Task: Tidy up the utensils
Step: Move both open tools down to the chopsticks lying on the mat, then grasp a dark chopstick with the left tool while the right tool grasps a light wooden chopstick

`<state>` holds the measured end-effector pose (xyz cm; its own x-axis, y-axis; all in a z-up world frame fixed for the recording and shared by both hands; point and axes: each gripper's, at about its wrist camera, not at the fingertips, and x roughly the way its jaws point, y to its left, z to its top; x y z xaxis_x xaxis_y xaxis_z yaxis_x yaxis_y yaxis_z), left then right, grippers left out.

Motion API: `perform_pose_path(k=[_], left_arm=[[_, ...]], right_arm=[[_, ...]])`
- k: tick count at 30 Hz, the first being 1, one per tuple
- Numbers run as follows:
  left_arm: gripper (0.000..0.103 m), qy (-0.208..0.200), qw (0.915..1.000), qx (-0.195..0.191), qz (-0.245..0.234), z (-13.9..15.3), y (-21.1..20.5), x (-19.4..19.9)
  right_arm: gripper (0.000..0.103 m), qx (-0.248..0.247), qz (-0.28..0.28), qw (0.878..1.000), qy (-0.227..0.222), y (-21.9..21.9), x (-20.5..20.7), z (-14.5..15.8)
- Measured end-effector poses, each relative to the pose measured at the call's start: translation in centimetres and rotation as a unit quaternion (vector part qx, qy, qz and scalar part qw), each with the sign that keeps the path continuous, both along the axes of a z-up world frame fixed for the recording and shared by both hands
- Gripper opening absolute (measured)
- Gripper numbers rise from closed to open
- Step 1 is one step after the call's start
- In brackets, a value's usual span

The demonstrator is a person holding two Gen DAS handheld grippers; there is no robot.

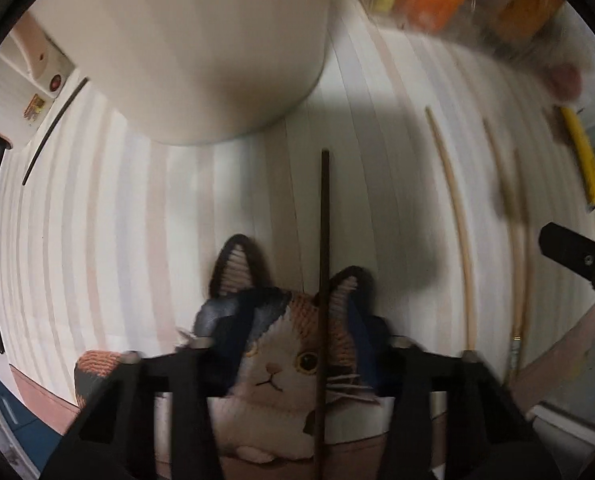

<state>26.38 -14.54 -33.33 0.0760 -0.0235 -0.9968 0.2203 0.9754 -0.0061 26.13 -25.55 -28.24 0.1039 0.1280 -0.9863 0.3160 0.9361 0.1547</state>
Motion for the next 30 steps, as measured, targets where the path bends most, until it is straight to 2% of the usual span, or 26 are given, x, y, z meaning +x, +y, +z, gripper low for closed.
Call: perform_pose_path(k=[1, 3, 6, 10, 14, 15, 16, 19, 24, 30], left_arm=[[0.016, -0.014, 0.9999, 0.004, -0.001, 0.1, -0.1, -0.1], [0.004, -0.016, 0.9998, 0.009, 0.005, 0.1, 0.0, 0.0], [0.003, -0.025, 0.9987, 0.029, 0.034, 0.2, 1.8, 0.0], [0.003, -0.02, 0.9957, 0.052, 0.074, 0.3, 5.3, -0.5], [0.003, -0.015, 0.9927, 0.062, 0.102, 0.3, 8.3, -1.5], [0.003, -0.015, 0.9923, 0.061, 0.107, 0.3, 8.8, -1.8], [0.003, -0.016, 0.9921, 0.061, 0.109, 0.3, 9.0, -2.0], [0.003, -0.019, 0.9928, 0.053, 0.106, 0.4, 9.7, -2.8], [0.003, -0.02, 0.9951, 0.034, 0.091, 0.6, 11.8, -3.8], [0.003, -0.025, 0.9972, 0.023, 0.066, 1.2, 12.6, -5.8]], right_arm=[[0.016, 0.001, 0.003, 1.0, 0.005, 0.0, 0.2, -0.3], [0.016, 0.003, 0.01, 1.0, 0.013, -0.1, 0.4, -1.0], [0.017, 0.013, 0.022, 0.999, 0.02, 0.2, 1.2, -1.9], [0.023, 0.011, 0.058, 0.998, 0.037, 2.0, 2.4, -3.0], [0.022, -0.018, 0.106, 0.991, 0.075, 4.7, 2.9, -5.0], [0.019, -0.039, 0.114, 0.99, 0.078, 5.3, 2.7, -5.3], [0.007, -0.055, 0.119, 0.989, 0.073, 5.9, 2.5, -5.3], [0.007, -0.073, 0.119, 0.987, 0.075, 7.3, 1.1, -5.5], [0.007, -0.045, 0.104, 0.989, 0.094, 9.5, -2.5, -5.6], [0.007, -0.054, 0.081, 0.99, 0.106, 10.8, -4.6, -5.9]])
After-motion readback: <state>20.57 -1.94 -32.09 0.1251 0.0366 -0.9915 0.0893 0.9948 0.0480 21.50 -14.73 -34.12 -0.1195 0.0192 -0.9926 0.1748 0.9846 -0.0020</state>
